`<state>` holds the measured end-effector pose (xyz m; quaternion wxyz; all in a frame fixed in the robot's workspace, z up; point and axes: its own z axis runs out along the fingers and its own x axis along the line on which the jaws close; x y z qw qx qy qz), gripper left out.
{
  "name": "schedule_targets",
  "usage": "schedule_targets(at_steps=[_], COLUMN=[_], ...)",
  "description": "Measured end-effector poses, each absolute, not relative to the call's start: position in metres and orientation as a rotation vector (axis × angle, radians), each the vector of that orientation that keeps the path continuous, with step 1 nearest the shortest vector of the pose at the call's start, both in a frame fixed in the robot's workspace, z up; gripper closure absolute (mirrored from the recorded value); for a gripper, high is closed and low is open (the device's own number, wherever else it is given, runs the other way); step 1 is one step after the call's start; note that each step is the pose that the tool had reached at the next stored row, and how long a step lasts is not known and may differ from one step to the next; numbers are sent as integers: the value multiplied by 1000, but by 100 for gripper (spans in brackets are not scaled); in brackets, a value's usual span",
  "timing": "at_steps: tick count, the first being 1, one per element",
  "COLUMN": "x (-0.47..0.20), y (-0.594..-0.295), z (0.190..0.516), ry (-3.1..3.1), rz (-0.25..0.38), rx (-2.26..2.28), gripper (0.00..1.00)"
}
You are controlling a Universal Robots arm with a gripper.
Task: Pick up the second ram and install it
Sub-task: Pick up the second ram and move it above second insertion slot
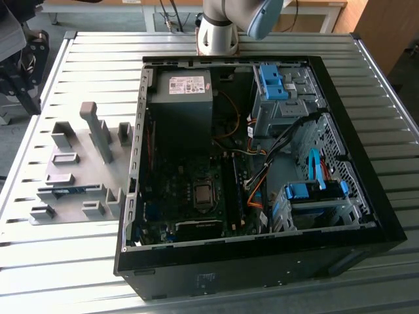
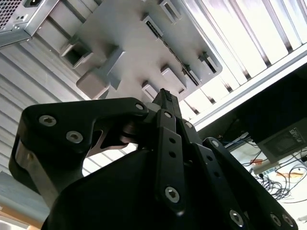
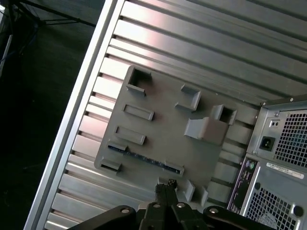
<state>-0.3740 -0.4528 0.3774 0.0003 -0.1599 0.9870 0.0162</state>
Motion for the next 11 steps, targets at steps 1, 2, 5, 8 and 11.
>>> schedule_targets(at_steps=[1,2,5,8,11], x=[-374,-374,-374,-374,-374], y=[-453,-453,-453,-453,-453], z=[377,377,377,377,377], ry=[3097,3093,3085,3079,3073], rz=[51,51,51,51,51], rx=[-526,-548,-596,-624,-654], gripper=[90,90,90,90,90])
